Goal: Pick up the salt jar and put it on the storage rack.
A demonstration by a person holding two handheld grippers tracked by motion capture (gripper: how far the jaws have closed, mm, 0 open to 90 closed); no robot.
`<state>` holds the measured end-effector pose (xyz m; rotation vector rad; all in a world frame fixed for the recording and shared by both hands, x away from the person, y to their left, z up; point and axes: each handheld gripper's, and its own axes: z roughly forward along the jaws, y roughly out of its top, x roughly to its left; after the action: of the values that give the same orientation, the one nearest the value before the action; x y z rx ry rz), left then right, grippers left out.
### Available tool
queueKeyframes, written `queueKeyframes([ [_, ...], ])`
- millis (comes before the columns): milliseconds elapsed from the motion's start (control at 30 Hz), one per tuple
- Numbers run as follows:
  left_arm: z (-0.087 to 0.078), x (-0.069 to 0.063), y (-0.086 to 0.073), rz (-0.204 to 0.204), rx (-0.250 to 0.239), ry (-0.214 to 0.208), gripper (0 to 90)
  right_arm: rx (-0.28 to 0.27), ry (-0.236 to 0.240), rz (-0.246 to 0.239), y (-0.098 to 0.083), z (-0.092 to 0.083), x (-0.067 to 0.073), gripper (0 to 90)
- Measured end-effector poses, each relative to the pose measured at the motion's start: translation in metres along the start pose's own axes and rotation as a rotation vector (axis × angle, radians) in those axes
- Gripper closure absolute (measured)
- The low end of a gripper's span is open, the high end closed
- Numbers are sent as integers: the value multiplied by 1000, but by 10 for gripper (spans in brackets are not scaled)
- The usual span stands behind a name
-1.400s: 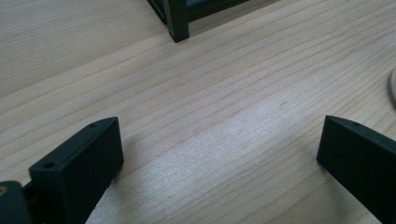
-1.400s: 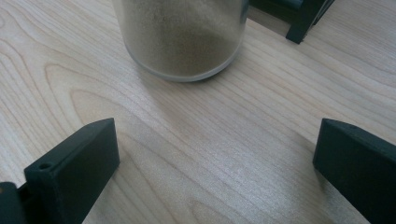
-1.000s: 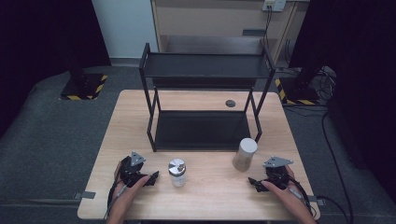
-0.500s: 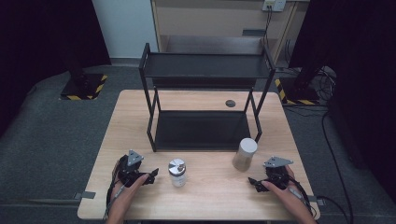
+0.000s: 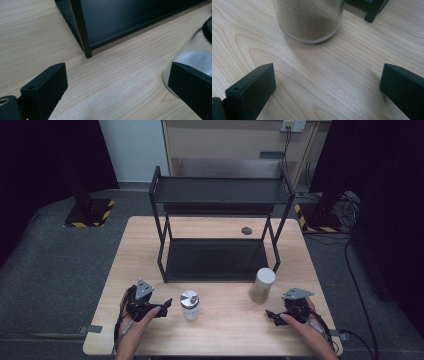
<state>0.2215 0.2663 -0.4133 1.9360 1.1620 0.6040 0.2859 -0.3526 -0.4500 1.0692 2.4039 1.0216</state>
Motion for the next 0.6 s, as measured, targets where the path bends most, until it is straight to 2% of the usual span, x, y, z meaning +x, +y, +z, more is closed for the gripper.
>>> queueKeyframes([
  [200, -7, -4, 1, -10, -29, 19, 12, 0, 0, 0, 0, 0, 0, 14],
  [433, -16, -6, 1, -31, -69, 19, 12, 0, 0, 0, 0, 0, 0, 14],
  [600, -16, -10, 4, -29, -65, 22, 13, 0, 0, 0, 0, 0, 0, 14],
])
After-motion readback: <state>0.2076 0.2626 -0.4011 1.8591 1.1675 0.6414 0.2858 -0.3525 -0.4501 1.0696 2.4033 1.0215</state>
